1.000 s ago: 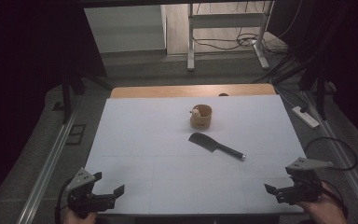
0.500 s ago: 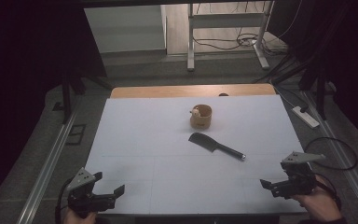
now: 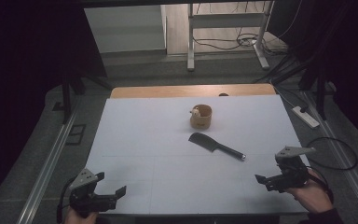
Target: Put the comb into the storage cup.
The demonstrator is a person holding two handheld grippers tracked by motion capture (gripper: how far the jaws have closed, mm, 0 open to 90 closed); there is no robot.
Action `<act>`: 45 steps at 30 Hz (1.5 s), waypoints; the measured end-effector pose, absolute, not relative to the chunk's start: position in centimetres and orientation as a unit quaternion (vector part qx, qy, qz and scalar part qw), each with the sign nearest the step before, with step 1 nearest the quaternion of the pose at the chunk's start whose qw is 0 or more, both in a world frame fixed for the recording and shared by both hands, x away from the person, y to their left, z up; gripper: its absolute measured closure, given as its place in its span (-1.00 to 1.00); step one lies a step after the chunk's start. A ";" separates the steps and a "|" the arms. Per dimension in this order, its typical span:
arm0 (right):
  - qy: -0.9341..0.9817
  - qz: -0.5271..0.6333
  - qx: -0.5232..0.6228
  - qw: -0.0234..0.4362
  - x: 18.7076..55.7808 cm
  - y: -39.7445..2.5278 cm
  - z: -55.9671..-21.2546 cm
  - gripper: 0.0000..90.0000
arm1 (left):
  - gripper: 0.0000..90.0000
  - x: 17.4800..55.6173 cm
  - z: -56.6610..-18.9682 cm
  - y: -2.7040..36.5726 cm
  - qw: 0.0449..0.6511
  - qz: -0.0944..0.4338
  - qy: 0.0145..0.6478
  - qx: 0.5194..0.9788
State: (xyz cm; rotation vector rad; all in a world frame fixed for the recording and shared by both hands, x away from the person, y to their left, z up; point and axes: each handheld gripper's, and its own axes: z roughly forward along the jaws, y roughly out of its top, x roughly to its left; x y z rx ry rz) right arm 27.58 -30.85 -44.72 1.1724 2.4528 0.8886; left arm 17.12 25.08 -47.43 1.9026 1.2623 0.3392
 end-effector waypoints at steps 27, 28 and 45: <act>0.858 0.302 0.398 0.122 30.6 -28.2 -44.9 -1.00 | -0.95 17.4 -47.5 25.0 0.403 0.123 0.497 0.759; 0.859 0.302 0.395 0.123 30.7 -28.1 -44.9 -1.00 | -0.95 17.4 -47.5 25.0 0.402 0.123 0.497 0.759; 0.863 0.296 0.390 0.128 32.3 -26.8 -44.8 -1.00 | -0.98 17.4 -47.5 25.2 0.407 0.120 0.501 0.754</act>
